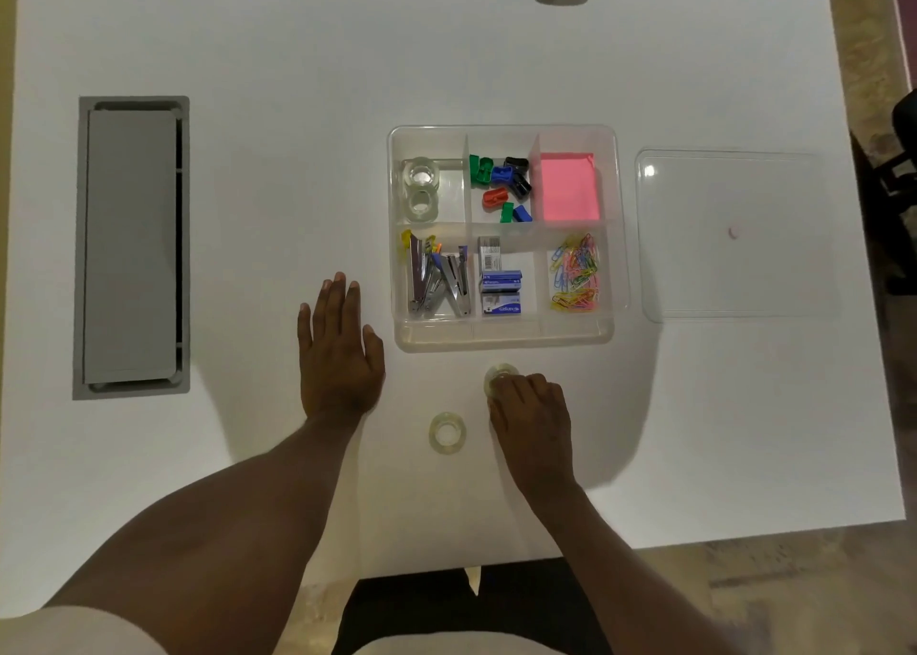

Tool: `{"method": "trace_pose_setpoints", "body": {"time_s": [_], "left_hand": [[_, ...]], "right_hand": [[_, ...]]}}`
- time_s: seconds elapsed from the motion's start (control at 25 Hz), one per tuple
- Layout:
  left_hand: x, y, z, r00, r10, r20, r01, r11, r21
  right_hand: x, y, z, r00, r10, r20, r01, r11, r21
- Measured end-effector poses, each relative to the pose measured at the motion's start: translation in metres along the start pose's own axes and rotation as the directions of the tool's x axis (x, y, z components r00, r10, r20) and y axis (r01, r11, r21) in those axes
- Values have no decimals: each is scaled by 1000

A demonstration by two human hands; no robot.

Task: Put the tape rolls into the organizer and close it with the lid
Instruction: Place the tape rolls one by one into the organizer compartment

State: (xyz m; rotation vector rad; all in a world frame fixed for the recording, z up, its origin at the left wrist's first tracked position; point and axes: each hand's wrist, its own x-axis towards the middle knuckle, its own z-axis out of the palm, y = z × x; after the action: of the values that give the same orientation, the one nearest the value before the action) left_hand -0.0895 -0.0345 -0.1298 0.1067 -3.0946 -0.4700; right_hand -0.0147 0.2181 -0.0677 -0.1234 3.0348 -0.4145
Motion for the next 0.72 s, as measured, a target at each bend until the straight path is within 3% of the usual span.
{"method": "trace_pose_setpoints", "body": {"time_s": [0.24, 0.44, 0.6, 0.72], "left_hand": [[0, -3, 2, 1000, -1, 3, 1, 1000, 10], [-1, -3, 3, 1000, 7, -22, -7, 1000, -8], [0, -3, 3, 1000, -1, -2, 1, 1000, -1], [0, -3, 4, 1000, 3, 14, -3, 1000, 2]], "right_hand": [[27, -23, -23, 969, -125, -212, 152, 981, 119], [118, -45, -50, 929, -138, -344, 199, 968, 150], [192, -53, -61, 937, -76, -341, 152, 968, 202], [230, -56, -58, 970, -20, -243, 81, 967, 242]]}}
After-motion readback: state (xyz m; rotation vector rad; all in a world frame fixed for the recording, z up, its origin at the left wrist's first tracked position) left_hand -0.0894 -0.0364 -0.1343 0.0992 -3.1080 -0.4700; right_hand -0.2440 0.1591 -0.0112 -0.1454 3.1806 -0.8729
